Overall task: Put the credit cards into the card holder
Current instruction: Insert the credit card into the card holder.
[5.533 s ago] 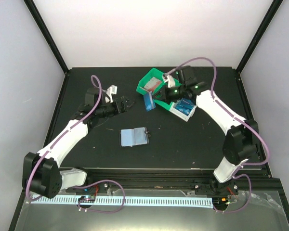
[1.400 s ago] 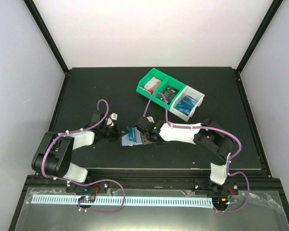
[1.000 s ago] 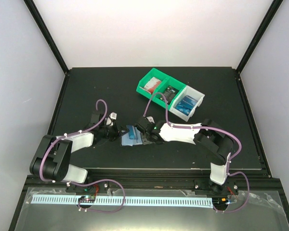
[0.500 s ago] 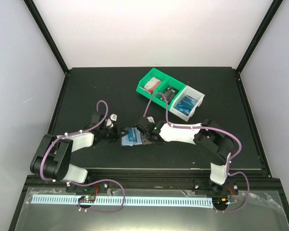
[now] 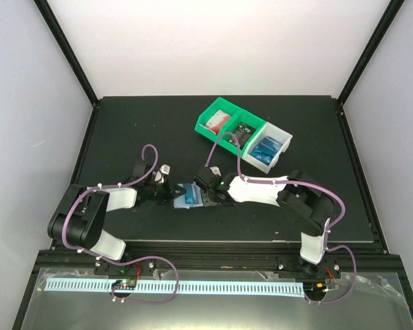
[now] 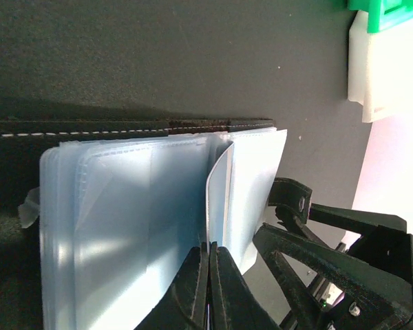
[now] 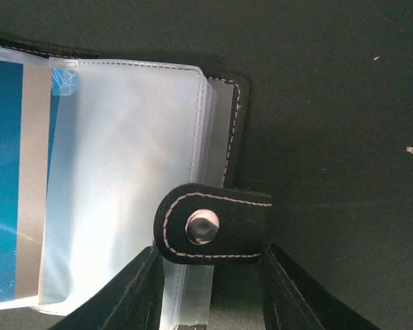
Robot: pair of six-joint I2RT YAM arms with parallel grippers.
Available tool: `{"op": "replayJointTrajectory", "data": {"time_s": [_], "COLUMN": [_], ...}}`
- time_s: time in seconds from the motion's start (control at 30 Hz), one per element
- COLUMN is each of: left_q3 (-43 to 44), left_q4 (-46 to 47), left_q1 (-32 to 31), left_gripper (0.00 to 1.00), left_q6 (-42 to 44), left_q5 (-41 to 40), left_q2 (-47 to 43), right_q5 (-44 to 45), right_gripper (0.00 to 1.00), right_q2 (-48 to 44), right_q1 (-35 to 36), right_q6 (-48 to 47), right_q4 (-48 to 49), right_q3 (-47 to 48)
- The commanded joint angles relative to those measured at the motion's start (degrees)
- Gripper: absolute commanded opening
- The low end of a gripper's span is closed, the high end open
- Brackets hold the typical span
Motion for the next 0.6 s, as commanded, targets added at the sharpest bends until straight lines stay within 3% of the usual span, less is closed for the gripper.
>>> {"op": "replayJointTrajectory", "data": {"time_s": [0.0,0.3,0.57], "left_q3": [-1.3,0.5,3.6], "left_q4": [0.9,2.1,-0.8], "left_q1": [-0.9,-2.3,-5.1], "left_gripper": [0.02,0.03,0.11], "left_q6": [-1.2,-0.8,2.8], "left_q5": [-1.2,-1.7,-4.4], "left_q2": [0.2,2.5,5.7], "right_q5": [-0.9,-2.3,-4.6], "right_gripper": [0.41,0.41,0.41], "right_q2": [2.8,2.8,0.5], "right_q1": [-0.1,-0.1,-0.4], "right_q6": [0.6,0.3,1.0], "right_q4": [-0.7,0.3,3.7], "right_q3": [-2.2,-2.6,-4.1]}}
